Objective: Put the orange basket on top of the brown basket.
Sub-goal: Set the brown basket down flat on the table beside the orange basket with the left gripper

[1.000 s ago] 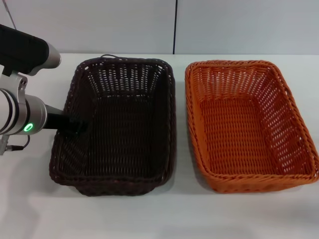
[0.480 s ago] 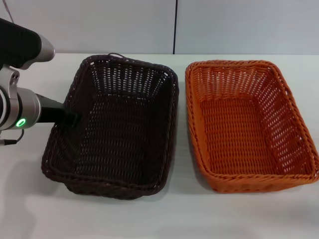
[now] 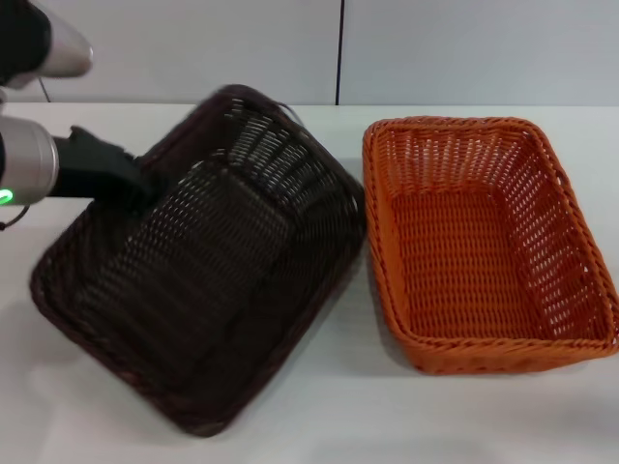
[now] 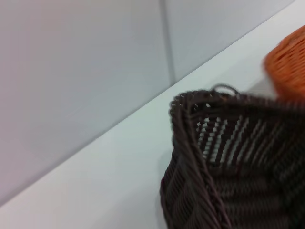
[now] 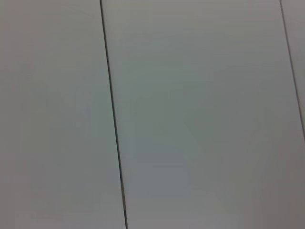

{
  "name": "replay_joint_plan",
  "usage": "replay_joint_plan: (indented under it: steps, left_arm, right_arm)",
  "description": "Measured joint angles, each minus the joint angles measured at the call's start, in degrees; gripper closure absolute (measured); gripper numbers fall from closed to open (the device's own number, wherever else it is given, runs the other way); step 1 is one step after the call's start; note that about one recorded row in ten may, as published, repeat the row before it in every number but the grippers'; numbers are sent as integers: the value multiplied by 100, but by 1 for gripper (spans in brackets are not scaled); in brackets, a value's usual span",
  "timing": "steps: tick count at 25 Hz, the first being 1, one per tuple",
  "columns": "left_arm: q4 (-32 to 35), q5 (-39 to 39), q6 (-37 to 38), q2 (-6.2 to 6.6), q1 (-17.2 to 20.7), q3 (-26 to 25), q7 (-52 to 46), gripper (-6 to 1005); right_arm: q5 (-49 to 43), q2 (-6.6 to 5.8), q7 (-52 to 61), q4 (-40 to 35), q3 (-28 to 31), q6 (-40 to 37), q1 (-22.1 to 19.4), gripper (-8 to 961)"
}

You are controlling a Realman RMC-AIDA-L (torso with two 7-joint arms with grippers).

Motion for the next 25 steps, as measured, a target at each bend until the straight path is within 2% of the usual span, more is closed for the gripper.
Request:
replay_joint_plan:
  steps: [4, 11, 16, 20, 23, 25]
  left_arm:
    - [-31, -473, -423, 3, -155, -457, 572, 791]
    - [-466, -565, -1285, 13, -532, -1011, 1090, 797]
    - [-676, -582, -1741, 28, -731, -1193, 1453, 795]
    - [-575, -590, -2158, 30, -998, -1354, 1861, 794]
    - [-43, -589, -2399, 31, -1328, -1538, 2187, 792]
    - [-43, -589, -2399, 31, -1328, -1538, 2187, 791]
  right_arm:
    - [9, 9, 0, -16, -18, 82, -26, 274]
    - [10, 29, 0, -153, -46, 192, -121, 274]
    - [-1, 36, 0, -216, -66, 223, -158, 274]
    - [-2, 42, 0, -253, -132, 243, -159, 273]
    - [-2, 43, 0, -268, -141, 245, -159, 273]
    - [-2, 44, 0, -273, -145, 245, -159, 273]
